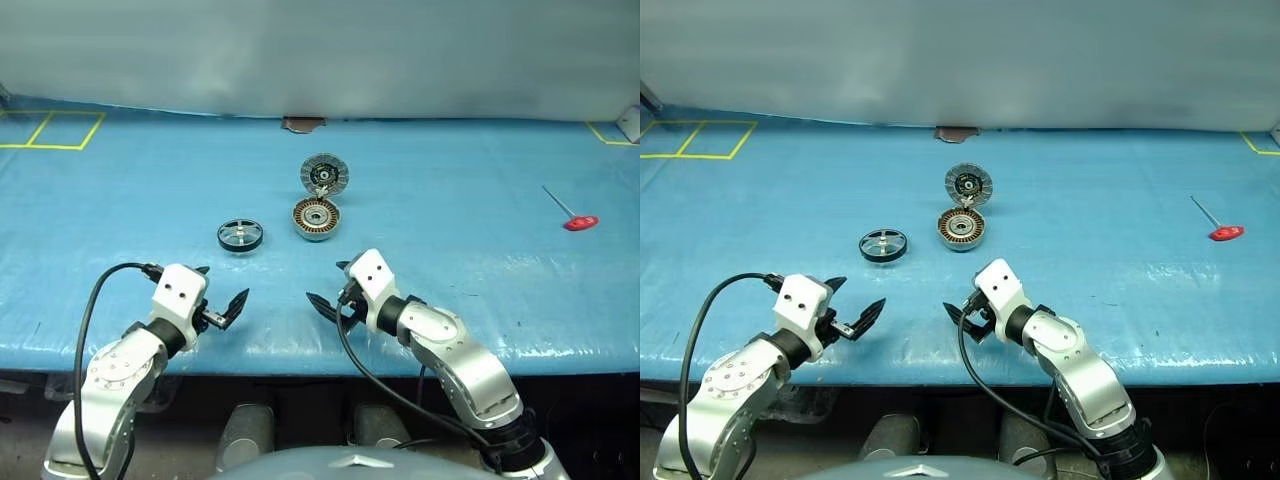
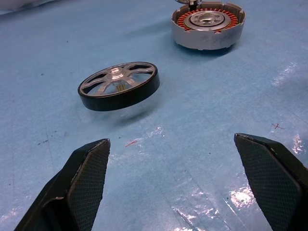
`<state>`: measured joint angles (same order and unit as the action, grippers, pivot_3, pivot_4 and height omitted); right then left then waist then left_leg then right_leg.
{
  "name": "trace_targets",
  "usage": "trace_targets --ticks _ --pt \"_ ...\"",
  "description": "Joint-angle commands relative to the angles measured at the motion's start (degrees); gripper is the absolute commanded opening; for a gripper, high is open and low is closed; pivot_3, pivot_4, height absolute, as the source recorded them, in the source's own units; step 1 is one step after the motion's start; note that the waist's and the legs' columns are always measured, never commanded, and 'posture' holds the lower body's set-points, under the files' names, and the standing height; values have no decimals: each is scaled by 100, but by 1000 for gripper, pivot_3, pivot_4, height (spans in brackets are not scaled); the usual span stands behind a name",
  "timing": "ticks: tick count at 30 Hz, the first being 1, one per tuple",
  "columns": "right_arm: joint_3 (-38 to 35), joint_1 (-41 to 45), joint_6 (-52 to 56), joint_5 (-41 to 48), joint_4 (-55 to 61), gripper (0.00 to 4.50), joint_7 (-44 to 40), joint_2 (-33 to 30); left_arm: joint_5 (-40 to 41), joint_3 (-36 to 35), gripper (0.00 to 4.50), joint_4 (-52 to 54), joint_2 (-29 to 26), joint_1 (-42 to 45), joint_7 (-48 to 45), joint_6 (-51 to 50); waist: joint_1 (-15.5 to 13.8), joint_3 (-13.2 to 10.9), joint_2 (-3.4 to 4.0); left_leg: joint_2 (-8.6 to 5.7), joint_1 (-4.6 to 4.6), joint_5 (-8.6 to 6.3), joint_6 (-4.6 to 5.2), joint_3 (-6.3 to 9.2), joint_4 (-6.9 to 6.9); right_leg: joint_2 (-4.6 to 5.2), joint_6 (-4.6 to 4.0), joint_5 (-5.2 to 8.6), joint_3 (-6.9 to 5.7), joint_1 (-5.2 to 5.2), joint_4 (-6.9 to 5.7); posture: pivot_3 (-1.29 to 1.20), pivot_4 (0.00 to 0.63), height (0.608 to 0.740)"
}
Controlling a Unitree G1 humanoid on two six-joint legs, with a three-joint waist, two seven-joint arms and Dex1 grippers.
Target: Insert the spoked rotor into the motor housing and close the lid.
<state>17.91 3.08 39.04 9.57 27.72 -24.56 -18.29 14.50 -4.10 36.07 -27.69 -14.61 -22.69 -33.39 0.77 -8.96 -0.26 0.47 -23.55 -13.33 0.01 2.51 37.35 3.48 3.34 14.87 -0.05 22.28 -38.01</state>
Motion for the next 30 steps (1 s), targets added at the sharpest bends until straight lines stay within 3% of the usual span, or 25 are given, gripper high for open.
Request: trace_targets --ticks 1,30 --pt "-101 -25 -99 27 279 4500 61 34 -4 -41 4481 26 -48 73 -50 31 -1 0 0 0 0 0 0 0 0 0 0 0 0 0 0 0 150 740" --pt "-112 -17 -96 45 277 4500 96 36 -51 18 4481 46 11 144 -38 -45 -4 0 0 0 0 0 0 -4 0 0 1 -1 3 2 0 0 150 740"
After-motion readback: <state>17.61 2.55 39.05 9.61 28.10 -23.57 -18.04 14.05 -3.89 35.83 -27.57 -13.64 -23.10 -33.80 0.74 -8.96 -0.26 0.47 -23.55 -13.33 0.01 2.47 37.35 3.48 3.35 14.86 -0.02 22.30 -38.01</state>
